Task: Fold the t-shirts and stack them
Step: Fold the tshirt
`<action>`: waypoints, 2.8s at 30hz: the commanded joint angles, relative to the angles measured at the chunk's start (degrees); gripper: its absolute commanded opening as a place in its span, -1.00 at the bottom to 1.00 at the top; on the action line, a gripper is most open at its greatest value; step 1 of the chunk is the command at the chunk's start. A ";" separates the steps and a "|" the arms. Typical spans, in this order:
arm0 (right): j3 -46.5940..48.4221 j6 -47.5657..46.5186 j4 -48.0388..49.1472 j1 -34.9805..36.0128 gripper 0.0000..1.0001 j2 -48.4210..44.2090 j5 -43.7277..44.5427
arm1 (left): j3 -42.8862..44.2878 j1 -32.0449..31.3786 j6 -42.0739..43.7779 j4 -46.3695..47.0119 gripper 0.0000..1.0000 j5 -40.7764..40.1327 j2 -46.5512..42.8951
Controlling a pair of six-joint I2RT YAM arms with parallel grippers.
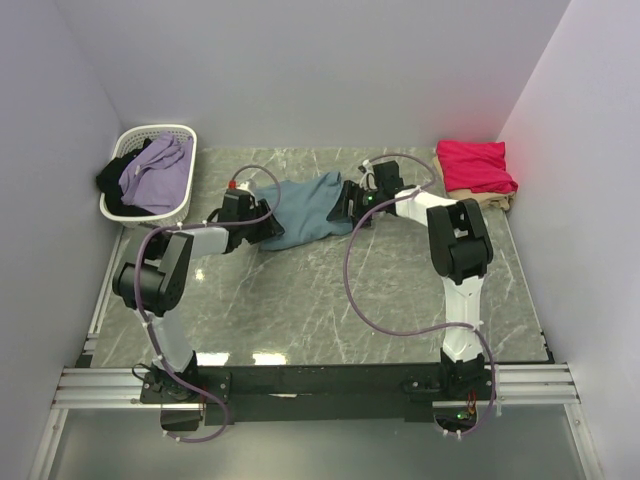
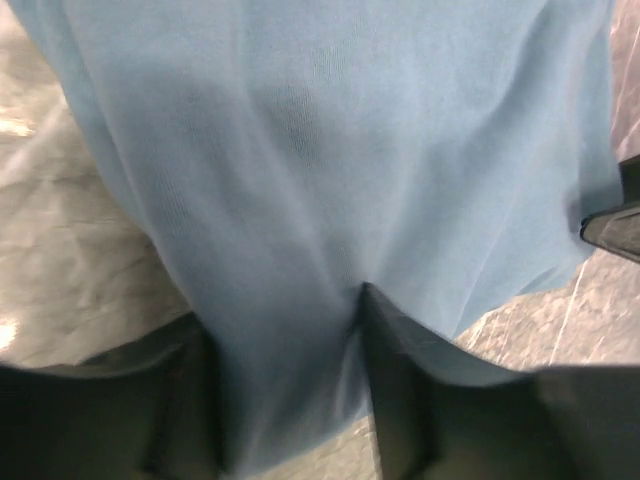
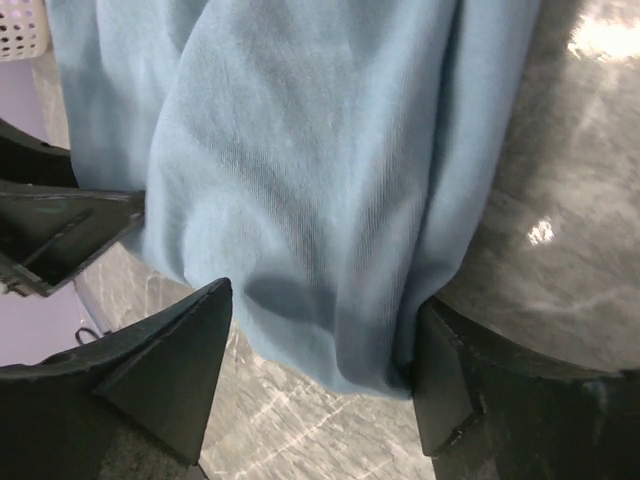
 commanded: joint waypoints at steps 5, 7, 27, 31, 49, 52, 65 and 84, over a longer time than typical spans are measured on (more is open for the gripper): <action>0.19 -0.64 -4.39 0.60 -0.48 5.26 -2.45 | 0.91 -1.84 1.08 -4.78 -0.70 2.53 2.28; -1.82 -0.20 -3.69 0.69 -0.81 4.39 -1.93 | 1.18 -1.84 1.70 -6.01 -0.96 1.40 2.02; -40.04 4.80 -11.85 7.88 -1.00 -32.43 25.23 | -11.12 -7.19 3.46 -25.97 -0.99 0.69 -17.75; -44.54 10.16 -11.51 10.97 -1.00 -37.97 28.66 | -13.67 -11.66 -0.75 -27.12 -0.98 -1.06 -18.98; -41.21 11.32 -14.59 12.91 0.43 -50.38 43.08 | -11.22 -13.70 -3.31 -32.57 0.57 -20.49 -33.14; -40.15 10.09 -12.30 12.47 0.43 -49.41 42.47 | -9.73 -13.61 -2.09 -30.20 0.57 -18.75 -32.35; -30.85 4.81 -2.90 9.74 -0.41 -41.86 30.70 | -2.69 -13.70 2.58 -11.56 0.55 -2.14 -21.91; -23.10 1.65 -1.92 7.81 -0.55 -24.55 32.43 | 0.65 -13.09 4.95 -4.44 0.49 -5.81 -9.06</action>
